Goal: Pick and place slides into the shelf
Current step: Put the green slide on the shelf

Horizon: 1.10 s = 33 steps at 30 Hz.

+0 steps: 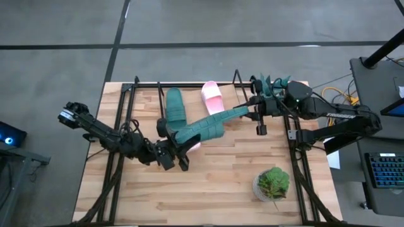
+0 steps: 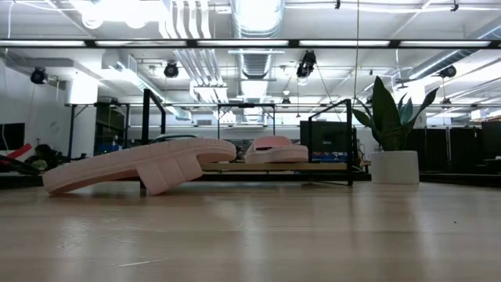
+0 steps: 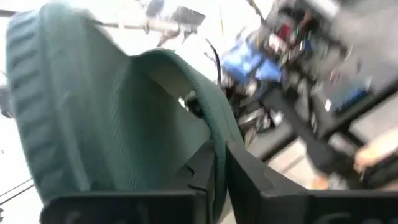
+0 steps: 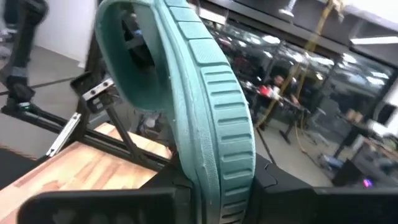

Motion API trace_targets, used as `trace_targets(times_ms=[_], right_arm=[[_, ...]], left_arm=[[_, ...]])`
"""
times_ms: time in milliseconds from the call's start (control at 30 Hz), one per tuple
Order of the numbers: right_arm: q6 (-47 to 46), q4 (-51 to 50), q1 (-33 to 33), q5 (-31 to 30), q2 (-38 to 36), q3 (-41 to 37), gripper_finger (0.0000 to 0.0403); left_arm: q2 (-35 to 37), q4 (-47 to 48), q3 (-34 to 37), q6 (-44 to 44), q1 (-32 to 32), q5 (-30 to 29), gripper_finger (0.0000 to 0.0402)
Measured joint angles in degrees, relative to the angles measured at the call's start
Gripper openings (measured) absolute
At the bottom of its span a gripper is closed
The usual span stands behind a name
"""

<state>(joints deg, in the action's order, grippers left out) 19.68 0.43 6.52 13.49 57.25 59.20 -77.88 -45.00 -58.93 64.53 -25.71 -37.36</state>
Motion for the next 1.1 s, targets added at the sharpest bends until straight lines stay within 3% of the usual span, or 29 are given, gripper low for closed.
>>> trace_targets(times_ms=[133,333,467,600,767,967,1100], right_arm=[[-0.2,-6.7,0.4,-6.4,-0.9,2.1,0.0050],[-1.5,-13.9,1.5,-11.1,-2.1,4.4,0.0050],[-2.6,-20.1,3.3,-16.4,-2.5,7.6,0.0050],[-7.1,-27.1,6.5,-16.8,-1.5,11.0,0.0050],[-11.4,-33.8,9.3,-14.2,0.6,14.8,0.0050],[-14.7,-39.0,9.8,-8.1,3.7,19.2,0.0050],[-17.2,-47.6,9.8,-6.8,6.5,24.4,0.0050]], left_arm=[[0.0,2.3,-0.1,5.2,-0.6,-8.1,0.0075],[0.1,1.9,-0.3,13.0,-2.2,-19.3,0.0201],[0.3,1.9,-0.3,20.0,-3.0,-21.7,0.0252],[-1.3,2.0,0.0,31.7,-3.4,-22.6,0.0262],[-4.5,1.2,-1.1,38.5,-2.8,-23.1,0.0262],[-9.3,-10.3,-1.0,55.5,-1.0,-23.2,0.0262],[-11.1,-11.7,-0.9,63.3,0.4,-24.4,0.0262]])
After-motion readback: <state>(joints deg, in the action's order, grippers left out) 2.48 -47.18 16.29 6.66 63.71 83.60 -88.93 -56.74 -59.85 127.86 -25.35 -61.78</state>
